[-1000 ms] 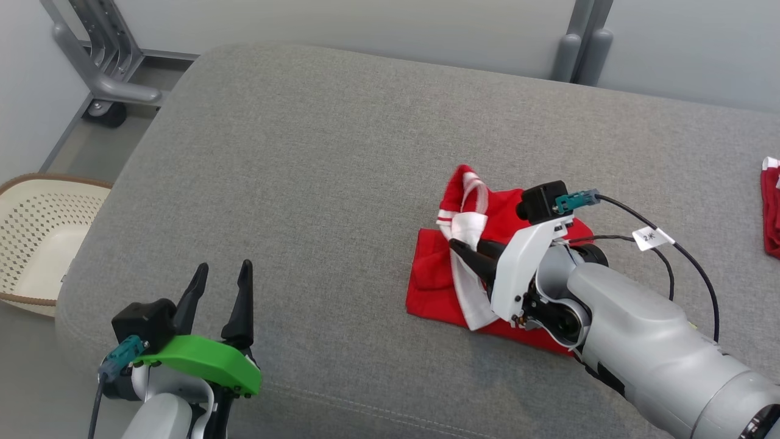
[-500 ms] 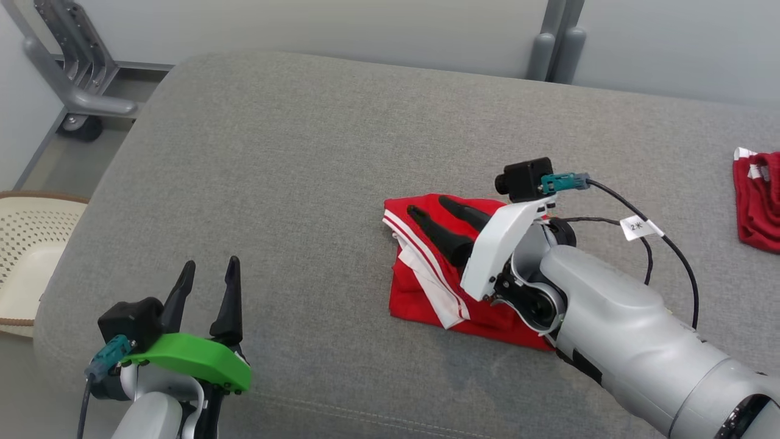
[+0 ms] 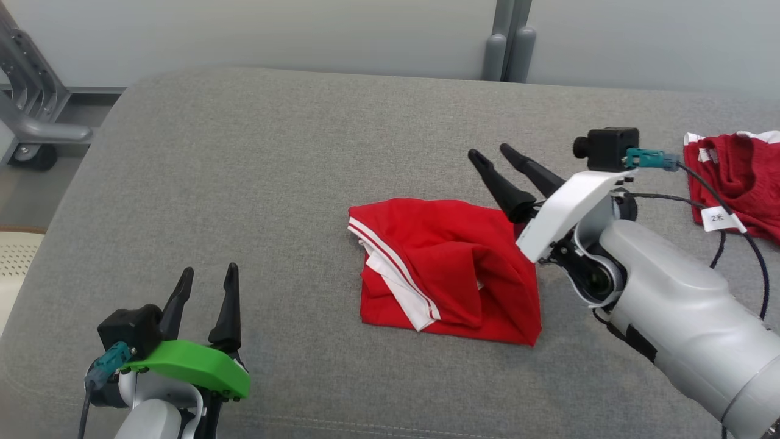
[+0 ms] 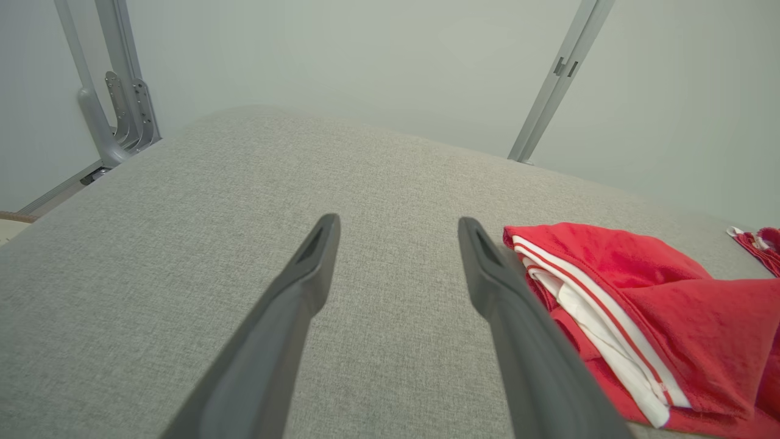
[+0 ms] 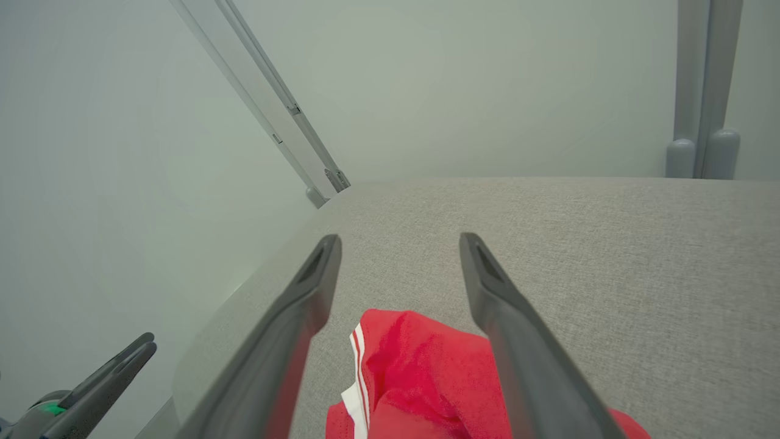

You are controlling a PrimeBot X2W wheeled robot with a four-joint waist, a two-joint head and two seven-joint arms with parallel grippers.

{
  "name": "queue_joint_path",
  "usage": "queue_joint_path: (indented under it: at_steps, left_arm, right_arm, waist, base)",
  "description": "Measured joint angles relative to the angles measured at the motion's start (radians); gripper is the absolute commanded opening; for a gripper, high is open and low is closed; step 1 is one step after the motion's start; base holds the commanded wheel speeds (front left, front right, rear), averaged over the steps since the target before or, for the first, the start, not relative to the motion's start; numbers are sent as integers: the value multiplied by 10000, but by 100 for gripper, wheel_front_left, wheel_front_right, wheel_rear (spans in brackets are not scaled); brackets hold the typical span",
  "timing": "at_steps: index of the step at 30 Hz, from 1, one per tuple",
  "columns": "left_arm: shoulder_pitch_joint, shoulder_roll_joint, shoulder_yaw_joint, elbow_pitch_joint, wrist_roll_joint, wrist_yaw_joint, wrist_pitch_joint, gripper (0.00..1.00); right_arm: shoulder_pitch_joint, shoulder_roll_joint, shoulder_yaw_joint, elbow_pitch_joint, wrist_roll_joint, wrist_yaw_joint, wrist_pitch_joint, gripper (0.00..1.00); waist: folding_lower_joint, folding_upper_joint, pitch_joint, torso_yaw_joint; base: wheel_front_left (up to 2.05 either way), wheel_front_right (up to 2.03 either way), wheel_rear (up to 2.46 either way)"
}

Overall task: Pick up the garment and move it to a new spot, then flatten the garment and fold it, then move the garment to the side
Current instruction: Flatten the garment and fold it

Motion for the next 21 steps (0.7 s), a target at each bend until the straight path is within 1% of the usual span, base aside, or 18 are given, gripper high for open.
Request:
queue_joint_path:
  at_steps: [5, 7, 9, 14, 16, 19, 21]
  left_arm:
    - [6, -6, -50, -46, 81, -10, 0, 100]
    - [7, -10, -65, -56, 150, -12, 0, 100]
    - [9, -10, -65, -58, 153, -12, 0, 100]
    - [20, -10, -77, -82, 165, -50, 0, 100]
    - [25, -8, -109, -109, 167, -86, -2, 100]
    - [35, -8, -163, -176, 174, -98, 0, 100]
    - [35, -8, -174, -188, 199, -98, 0, 100]
  right_arm:
    - [88, -673, -238, 12, -17, -6, -128, 100]
    - [401, -890, -366, 19, -12, -19, -169, 100]
    - [682, -955, -380, 36, 17, -105, -171, 100]
    - [1309, -1076, -667, 211, 393, -117, -247, 100]
    - [1476, -1147, -650, 399, 407, -213, -247, 100]
    - [1740, -1185, -905, 548, 892, -205, -247, 100]
    - [1787, -1183, -911, 621, 951, -203, -245, 100]
  waist:
    - [0, 0, -52, -207]
    - [0, 0, -74, -253]
    - [0, 0, -85, -275]
    - [0, 0, -80, -295]
    - [0, 0, -54, -285]
    - [0, 0, 55, -245]
    - [0, 0, 104, -223]
  base:
    - [0, 0, 0]
    - [0, 0, 0]
    - [0, 0, 0]
    - [0, 0, 0]
    - [0, 0, 0]
    - [0, 0, 0]
    - [0, 0, 0]
